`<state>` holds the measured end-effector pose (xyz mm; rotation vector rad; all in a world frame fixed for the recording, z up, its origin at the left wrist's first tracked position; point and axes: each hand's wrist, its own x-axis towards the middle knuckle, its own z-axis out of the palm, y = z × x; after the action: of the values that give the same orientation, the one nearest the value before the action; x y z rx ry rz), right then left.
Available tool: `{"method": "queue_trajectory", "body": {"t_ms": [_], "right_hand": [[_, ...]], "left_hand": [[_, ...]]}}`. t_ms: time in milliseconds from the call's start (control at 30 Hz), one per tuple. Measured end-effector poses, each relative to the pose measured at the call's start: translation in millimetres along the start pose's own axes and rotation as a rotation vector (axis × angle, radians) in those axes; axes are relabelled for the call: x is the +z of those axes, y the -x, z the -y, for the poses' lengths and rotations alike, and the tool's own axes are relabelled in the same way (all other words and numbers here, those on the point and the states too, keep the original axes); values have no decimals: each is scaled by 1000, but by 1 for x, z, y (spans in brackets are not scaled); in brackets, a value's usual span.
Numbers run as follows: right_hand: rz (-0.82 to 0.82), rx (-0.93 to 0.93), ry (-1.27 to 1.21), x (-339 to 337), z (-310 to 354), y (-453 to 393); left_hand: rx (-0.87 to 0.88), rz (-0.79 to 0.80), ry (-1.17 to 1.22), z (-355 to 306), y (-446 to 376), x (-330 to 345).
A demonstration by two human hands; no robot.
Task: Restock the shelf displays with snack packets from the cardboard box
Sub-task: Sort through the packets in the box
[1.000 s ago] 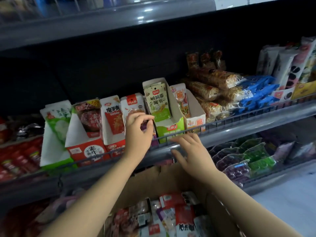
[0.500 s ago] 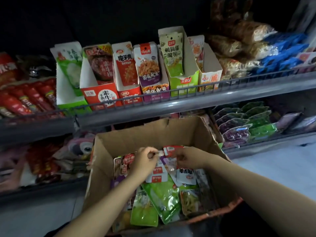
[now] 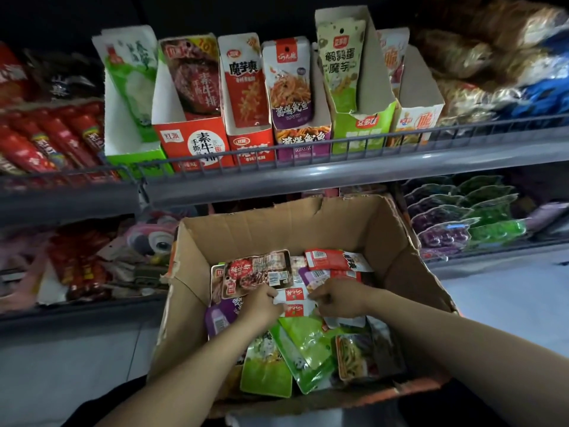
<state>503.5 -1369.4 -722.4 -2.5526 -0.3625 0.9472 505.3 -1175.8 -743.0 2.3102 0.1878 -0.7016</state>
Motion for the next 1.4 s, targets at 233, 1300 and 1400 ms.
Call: {"method": "queue_trajectory", "body": {"t_ms": [233,1300,1400], "right_hand": [[3,45,-125,6,-3,-8],[-741,-66,-437,-99,73,44],[-767,-102,-623,-115,81,47]], "left_hand": [[-159,-43,336,-3,1,10],[255,99,402,-75,54,-89],[311,30,414,-81,56,-99]]}}
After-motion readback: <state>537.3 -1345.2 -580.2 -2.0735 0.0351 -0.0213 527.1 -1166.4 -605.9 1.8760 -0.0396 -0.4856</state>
